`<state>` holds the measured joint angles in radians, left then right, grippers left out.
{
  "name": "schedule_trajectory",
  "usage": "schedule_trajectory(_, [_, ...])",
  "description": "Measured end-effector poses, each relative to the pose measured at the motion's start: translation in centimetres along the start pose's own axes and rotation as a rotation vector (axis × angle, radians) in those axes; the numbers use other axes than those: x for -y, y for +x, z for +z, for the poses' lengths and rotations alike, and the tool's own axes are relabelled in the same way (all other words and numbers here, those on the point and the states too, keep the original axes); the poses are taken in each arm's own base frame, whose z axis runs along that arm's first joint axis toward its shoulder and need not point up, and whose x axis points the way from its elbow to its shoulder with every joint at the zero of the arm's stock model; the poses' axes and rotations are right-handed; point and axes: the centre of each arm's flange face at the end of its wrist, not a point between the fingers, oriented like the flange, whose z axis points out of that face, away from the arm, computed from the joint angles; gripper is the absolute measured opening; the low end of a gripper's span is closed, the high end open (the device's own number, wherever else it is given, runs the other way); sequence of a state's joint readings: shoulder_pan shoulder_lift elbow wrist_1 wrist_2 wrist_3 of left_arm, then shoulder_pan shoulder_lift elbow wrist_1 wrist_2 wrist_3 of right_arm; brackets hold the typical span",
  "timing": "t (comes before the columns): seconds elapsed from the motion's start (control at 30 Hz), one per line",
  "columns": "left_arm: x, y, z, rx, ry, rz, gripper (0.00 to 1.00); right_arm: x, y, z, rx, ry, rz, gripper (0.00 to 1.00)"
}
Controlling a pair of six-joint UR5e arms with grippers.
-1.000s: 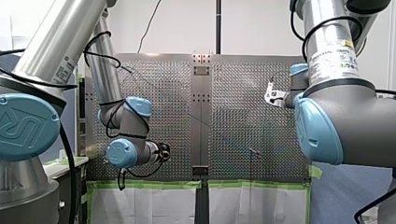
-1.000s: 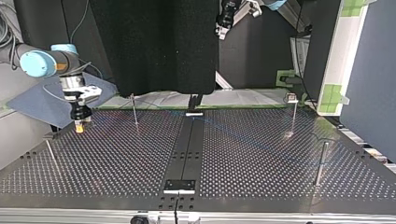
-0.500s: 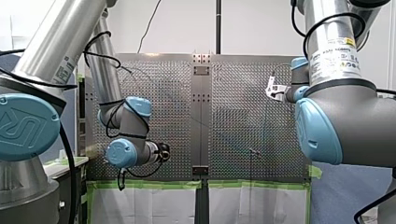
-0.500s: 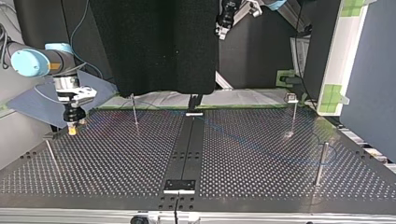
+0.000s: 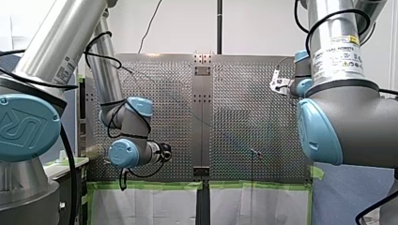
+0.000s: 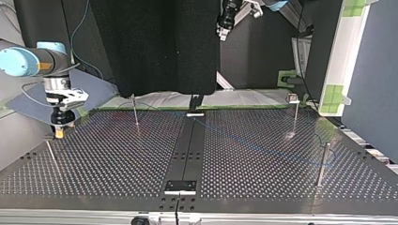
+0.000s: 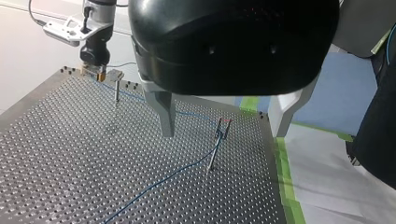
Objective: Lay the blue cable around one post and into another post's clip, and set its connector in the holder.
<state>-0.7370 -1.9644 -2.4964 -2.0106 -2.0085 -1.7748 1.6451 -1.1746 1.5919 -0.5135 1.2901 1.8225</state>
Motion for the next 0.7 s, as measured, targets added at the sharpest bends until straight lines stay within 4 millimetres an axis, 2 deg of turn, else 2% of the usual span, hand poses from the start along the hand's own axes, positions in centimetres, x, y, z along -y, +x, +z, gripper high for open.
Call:
schedule_trajectory(0.37, [-0.2, 0.0, 0.2, -0.003, -0.010, 0.002, 1.00, -0.8, 1.0, 0.0, 0.033, -0.066, -0.042, 0.17])
schedule_trajectory(0.7, [-0.5, -0.1, 0.4, -0.004, -0.020, 0.003, 1.00, -1.8, 0.8, -0.8, 0.100, -0.156, -0.118, 0.17])
